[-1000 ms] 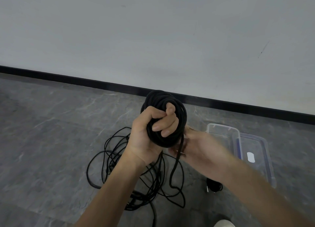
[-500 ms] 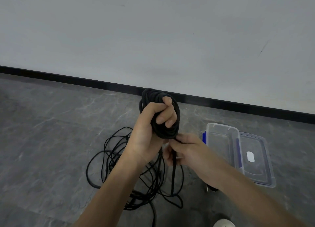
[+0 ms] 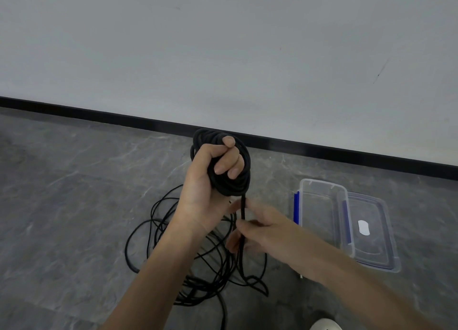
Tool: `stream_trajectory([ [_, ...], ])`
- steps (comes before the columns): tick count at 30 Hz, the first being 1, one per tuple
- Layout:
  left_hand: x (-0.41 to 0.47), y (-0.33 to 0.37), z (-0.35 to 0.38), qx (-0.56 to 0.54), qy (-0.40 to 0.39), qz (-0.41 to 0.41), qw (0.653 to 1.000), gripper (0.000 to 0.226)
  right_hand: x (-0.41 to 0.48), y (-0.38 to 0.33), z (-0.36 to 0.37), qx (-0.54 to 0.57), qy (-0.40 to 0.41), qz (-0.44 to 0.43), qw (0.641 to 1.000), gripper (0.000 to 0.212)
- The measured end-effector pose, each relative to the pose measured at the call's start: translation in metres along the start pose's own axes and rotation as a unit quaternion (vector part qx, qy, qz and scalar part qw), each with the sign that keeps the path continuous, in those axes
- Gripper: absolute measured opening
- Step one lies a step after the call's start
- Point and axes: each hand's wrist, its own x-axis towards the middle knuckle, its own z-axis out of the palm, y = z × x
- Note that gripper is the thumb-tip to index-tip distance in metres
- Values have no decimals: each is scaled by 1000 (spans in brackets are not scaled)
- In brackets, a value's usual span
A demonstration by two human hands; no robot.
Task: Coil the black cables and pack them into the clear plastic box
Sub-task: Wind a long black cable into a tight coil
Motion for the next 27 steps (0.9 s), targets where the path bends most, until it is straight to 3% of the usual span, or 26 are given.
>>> stream_trajectory([
  [3, 2, 0, -1, 80, 31, 30, 996, 15, -4, 1, 2, -21, -18, 4, 1000, 29],
  [5, 5, -3, -3, 163, 52, 64, 983, 10, -5, -4, 5, -25, -13, -3, 1000, 24],
  [11, 3, -8, 5, 414, 57, 77, 905, 20, -3, -2, 0, -57, 29, -33, 997, 22],
  [13, 2, -8, 6, 444, 42, 67, 893, 32, -5, -2, 1, -15, -10, -29, 999, 18],
  [16, 3, -6, 5, 459, 32, 62, 886, 35, -11, -1, 3, 118, -101, 13, 988, 35],
  [18, 4, -5, 1, 462, 36, 60, 884, 37, -13, -2, 3, 132, -138, 15, 981, 42],
  [23, 8, -6, -13, 569, 23, 49, 821, 53, -9, -6, -2, 81, -98, -17, 992, 24],
  [27, 10, -9, -19, 585, -2, -8, 811, 71, -8, -7, -17, 66, -54, -27, 996, 25],
])
